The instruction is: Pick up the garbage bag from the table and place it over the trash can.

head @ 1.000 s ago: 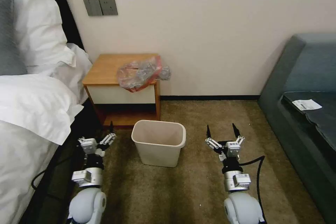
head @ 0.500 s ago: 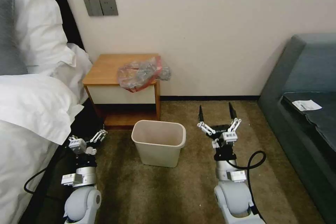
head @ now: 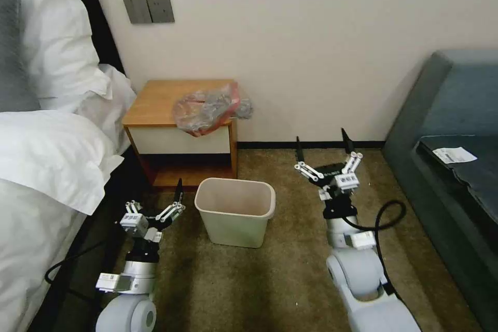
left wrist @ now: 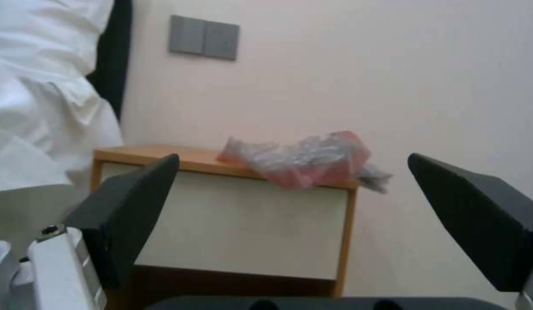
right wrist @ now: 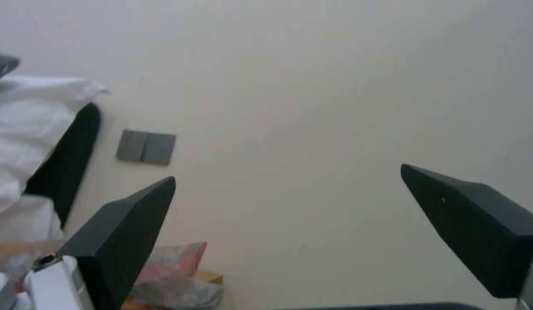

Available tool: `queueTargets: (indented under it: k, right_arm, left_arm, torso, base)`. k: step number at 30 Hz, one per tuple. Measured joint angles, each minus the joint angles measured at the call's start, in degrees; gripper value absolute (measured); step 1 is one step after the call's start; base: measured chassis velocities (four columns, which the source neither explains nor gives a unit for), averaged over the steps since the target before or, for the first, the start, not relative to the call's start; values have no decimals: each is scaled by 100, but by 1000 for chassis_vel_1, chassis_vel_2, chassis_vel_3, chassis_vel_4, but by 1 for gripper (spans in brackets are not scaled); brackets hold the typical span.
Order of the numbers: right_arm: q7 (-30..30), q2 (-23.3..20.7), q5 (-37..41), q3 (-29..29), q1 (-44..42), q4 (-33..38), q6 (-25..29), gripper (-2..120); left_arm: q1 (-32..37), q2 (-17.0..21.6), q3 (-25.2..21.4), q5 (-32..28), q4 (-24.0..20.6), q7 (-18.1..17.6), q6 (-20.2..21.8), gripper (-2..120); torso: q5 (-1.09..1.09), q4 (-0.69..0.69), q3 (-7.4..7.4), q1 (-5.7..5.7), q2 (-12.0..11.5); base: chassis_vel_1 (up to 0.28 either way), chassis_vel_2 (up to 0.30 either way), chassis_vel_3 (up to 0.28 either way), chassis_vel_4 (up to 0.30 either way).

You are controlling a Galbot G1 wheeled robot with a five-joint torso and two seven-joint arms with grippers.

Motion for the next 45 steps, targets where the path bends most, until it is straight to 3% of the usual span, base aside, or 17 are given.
queueTargets:
  k: [8,23,27,36,45]
  right_arm:
    - [170,-514,-104,-629,937,-929,-233,100]
    - [186,-787,-871,-2175,3152,-3023,-305,100]
    - [55,-603,-1155,-2741,3803,-3916,-288,100]
    - [-53,122,-1969,-2937,4689,-5473,28,100]
    - [-67,499,-2020,-3289,5340,-6009,-246,100]
  left_arm:
    - [-31,-119,-128,69,72,-60,-61,99]
    - [-283,-288,-63,212,327,-161,-69,100]
    - [-324,-390,-43,231,324,-167,-99,99]
    - [-354,-496,24,322,346,-163,-176,100]
    - [-367,-582,38,363,372,-261,-195,99]
  torso:
    - [0,-1,0,0,0]
    - [-1,-1,1,0,0]
    - [-1,-1,1,0,0]
    - [0,0,1,0,-1]
    - [-1,0,0,0,0]
  base:
    - [0,0,0,0]
    - [0,0,0,0]
    - [0,0,0,0]
    - [0,0,0,0]
    - [0,0,0,0]
